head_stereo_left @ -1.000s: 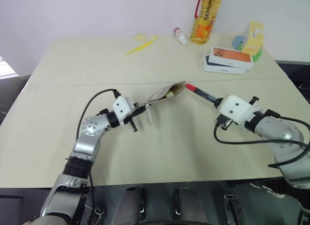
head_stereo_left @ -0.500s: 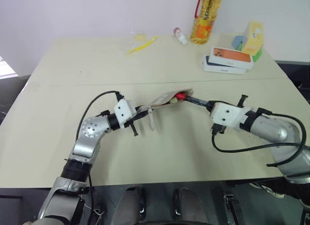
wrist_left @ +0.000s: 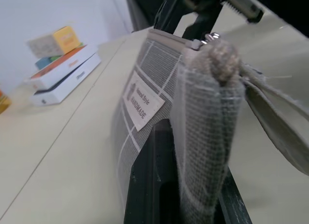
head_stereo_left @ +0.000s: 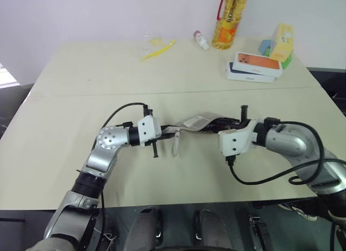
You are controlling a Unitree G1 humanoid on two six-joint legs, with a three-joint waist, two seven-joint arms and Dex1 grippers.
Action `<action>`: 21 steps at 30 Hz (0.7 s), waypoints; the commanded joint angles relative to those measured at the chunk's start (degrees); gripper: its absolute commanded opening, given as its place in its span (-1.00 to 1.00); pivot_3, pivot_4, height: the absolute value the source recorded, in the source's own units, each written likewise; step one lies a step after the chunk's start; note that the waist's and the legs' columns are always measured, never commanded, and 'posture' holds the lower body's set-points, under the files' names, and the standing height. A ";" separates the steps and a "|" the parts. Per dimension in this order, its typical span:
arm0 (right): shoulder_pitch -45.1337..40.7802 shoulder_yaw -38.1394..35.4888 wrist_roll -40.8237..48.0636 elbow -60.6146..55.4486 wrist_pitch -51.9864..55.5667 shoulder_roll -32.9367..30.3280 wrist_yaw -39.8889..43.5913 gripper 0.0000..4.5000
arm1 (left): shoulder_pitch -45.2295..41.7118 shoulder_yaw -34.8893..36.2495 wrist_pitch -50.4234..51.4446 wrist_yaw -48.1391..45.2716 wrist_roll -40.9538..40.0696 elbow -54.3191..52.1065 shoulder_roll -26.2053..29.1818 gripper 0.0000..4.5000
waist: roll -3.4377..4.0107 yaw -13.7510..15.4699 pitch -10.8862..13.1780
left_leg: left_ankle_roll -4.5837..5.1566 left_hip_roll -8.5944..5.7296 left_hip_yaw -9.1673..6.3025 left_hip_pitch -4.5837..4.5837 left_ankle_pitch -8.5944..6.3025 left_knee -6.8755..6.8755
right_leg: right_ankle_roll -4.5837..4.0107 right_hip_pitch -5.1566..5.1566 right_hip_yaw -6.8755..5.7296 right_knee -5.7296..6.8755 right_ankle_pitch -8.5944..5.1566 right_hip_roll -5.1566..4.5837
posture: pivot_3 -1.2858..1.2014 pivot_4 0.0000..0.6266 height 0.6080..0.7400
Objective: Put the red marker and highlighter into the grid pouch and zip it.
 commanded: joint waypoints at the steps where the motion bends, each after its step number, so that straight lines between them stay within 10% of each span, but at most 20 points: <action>1: -1.79 -1.21 1.25 -0.56 -0.65 0.74 1.45 -0.61 | 0.07 -0.59 -0.33 -0.60 -0.95 -2.83 -0.25 -1.00 | 0.00 -0.01 0.00 | 0.00 0.00 0.00 0.00 0.00 0.00 | 0.00 0.00 0.00 0.00 0.00 0.00 | 0.03 -0.52 1.00; 8: -1.59 -7.93 8.53 -3.38 7.42 5.54 0.06 0.91 | 1.32 1.19 0.04 3.29 0.91 -2.10 -0.18 -1.00 | 0.00 -0.03 0.00 | 0.00 0.01 0.00 0.00 0.00 0.00 | 0.00 0.01 0.00 -0.01 0.00 0.00 | 0.03 -0.52 1.00; 15: -6.97 -22.34 37.70 -13.35 44.19 17.19 -3.73 0.91 | -1.91 4.96 1.51 19.38 4.20 5.05 -6.34 -1.00 | -0.02 0.18 -0.01 | 0.01 0.01 -0.09 0.01 0.00 0.08 | 0.06 0.10 -0.07 -0.02 0.08 -0.08 | 0.03 -0.52 1.00; 21: -3.75 -17.06 40.82 -16.77 56.41 25.61 -14.54 0.91 | -3.91 3.95 0.18 25.86 7.88 7.57 -10.48 -1.00 | -0.12 -0.09 -0.08 | 0.07 -0.03 -0.20 -0.05 -0.06 0.05 | 0.05 0.14 -0.24 -0.15 0.08 -0.15 | 0.03 -0.52 1.00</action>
